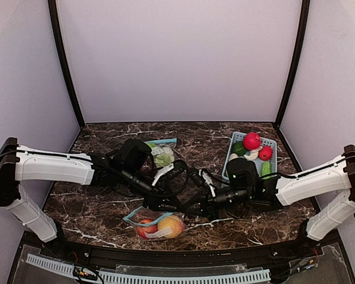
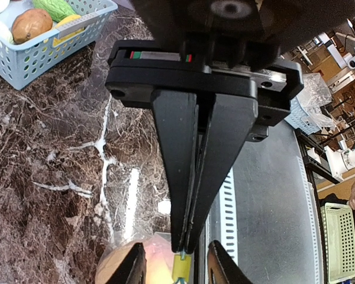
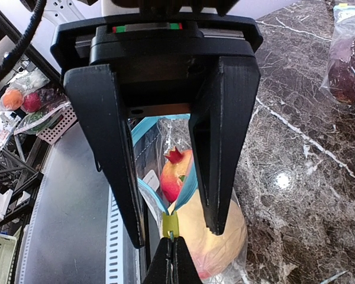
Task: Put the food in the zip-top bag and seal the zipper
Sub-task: Hold the zipper food storage bag, then zip the zipper of the food storage bag.
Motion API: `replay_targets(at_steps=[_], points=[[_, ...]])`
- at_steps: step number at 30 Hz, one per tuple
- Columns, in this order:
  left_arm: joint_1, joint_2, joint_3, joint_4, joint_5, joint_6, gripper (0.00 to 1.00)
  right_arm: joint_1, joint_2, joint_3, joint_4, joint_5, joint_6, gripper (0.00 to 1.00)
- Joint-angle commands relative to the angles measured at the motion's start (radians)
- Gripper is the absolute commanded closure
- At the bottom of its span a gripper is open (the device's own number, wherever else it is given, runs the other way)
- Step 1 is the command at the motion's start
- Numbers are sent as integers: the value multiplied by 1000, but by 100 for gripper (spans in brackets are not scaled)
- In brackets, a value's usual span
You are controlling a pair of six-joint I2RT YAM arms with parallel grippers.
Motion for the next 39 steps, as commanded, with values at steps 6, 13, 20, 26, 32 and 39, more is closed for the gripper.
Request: replay_targets(at_steps=[6,13,20,26,32,39], points=[[1,6,17,-89,-10,57,60,-11,-16,17,-2,6,-21,100],[0,1,16,-103,-36,71,76,-12,-15,20,-9,10,-23,100],[1,9,18,-76,-11,51,77,-12,-7,40,-56,35,-33,100],[0,9,12,-41,2,26,89,-12,-14,47,-98,86,-32,100],[0,-4,-5,-40,-17,23,97,-13,-48,37,-154,200,-6,100],[1,-16,-17,-52,-37,29,99,-13,-109,13,-205,295,4,100]])
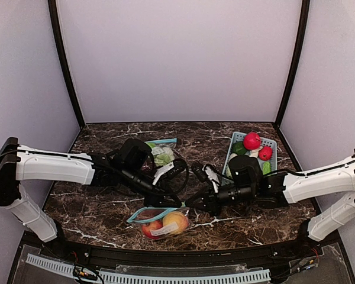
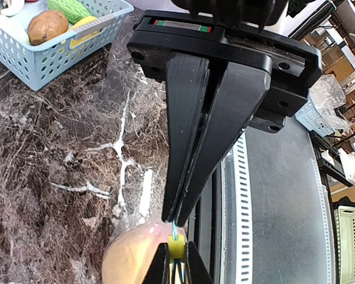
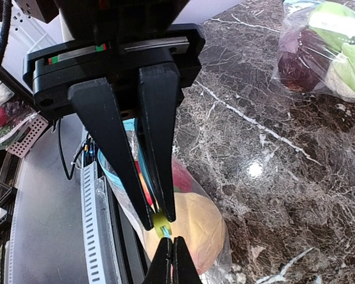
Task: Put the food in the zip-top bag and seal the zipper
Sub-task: Zip the zipper of the food storage bag.
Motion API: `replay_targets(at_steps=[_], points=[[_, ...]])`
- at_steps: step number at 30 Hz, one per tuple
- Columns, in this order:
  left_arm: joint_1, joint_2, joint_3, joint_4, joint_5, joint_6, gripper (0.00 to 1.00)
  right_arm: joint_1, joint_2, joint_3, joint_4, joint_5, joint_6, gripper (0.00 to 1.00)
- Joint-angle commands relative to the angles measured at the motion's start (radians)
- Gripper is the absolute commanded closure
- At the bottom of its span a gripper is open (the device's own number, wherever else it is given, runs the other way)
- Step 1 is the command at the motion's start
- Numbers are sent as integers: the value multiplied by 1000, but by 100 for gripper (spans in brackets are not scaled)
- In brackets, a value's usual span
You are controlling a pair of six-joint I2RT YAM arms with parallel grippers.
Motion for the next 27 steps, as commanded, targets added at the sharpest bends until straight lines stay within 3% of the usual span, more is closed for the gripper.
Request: replay_targets(at_steps=[1,27], points=[[0,-25,-17,-51,19,5,99,-10,-38,-13,-44,139,13,100],[3,-18,0,-197,-54,110,99,-75,-171,21,-361,500,12,100]])
